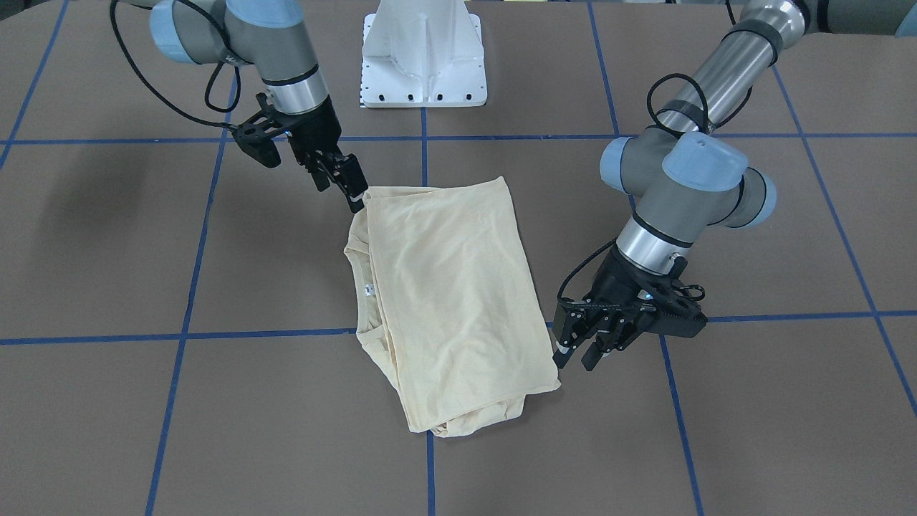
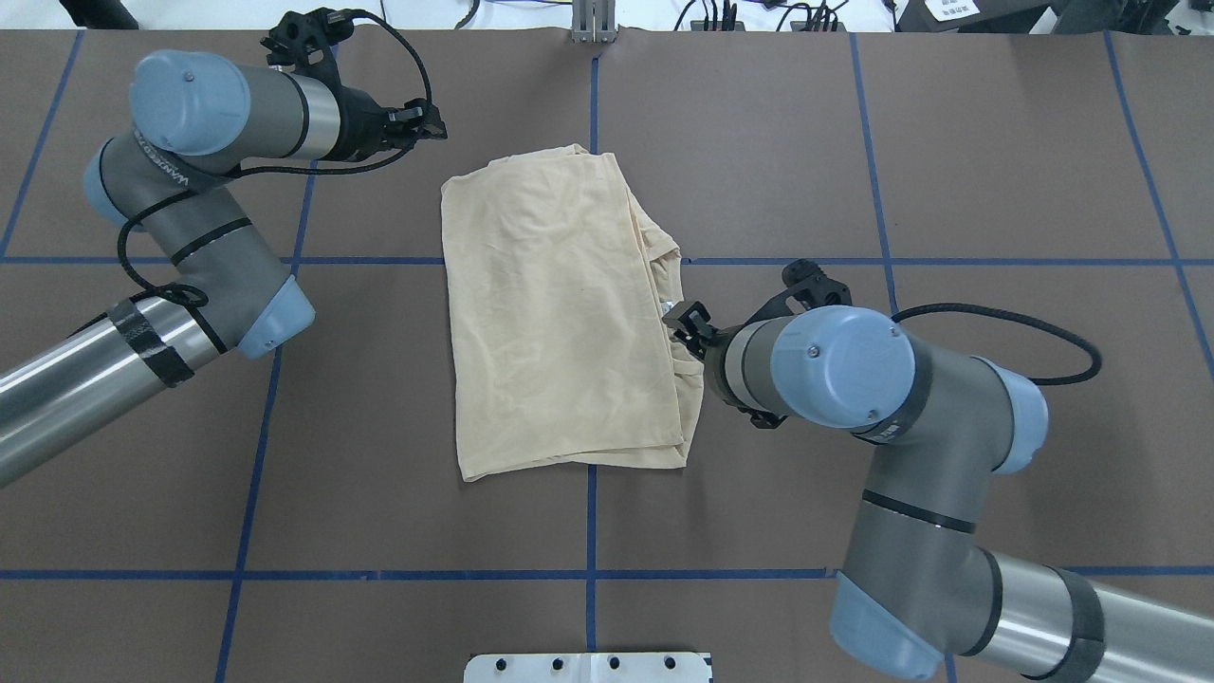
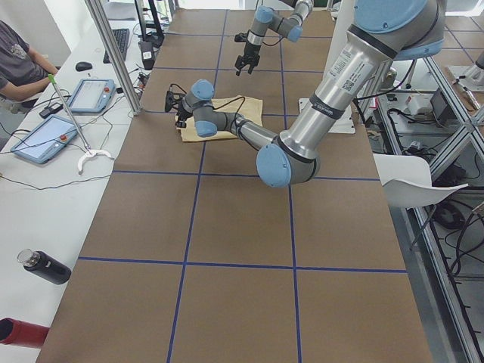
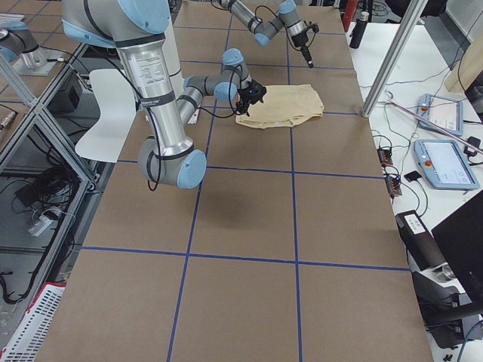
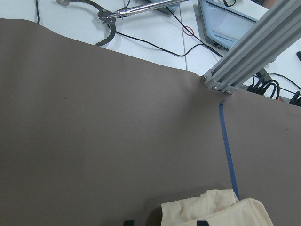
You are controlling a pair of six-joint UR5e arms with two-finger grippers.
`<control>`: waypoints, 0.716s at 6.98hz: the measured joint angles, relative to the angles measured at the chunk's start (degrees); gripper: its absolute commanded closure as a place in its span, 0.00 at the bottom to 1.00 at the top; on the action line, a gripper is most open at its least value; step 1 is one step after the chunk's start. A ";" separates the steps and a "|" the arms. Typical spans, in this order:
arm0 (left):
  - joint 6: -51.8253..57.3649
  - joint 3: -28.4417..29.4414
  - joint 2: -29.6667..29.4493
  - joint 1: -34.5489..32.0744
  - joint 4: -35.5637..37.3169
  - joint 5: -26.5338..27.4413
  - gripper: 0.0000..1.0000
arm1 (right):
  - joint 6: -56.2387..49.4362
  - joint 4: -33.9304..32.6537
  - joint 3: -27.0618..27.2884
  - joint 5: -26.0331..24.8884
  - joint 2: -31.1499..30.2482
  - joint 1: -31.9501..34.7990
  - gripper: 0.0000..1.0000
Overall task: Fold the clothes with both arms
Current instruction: 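Move the right gripper to the shirt's collar corner nearest the robot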
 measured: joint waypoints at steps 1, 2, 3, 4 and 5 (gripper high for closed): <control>-0.21 -0.64 0.40 -0.01 0.01 -0.08 0.42 | 0.81 0.04 -2.54 -0.87 1.34 -1.00 0.01; -0.33 -1.06 0.55 -0.02 0.14 -0.11 0.42 | 1.07 0.06 -4.05 -1.63 1.91 -1.85 0.02; -0.37 -1.42 0.70 -0.02 0.47 -0.10 0.42 | 1.20 0.07 -4.76 -2.00 2.10 -2.58 0.02; -0.39 -1.66 0.93 -0.01 0.73 -0.05 0.41 | 1.25 0.37 -5.28 -2.14 2.11 -3.09 0.04; -0.50 -1.92 1.17 0.03 0.84 0.01 0.41 | 1.31 1.19 -6.09 -2.16 2.02 -3.59 0.04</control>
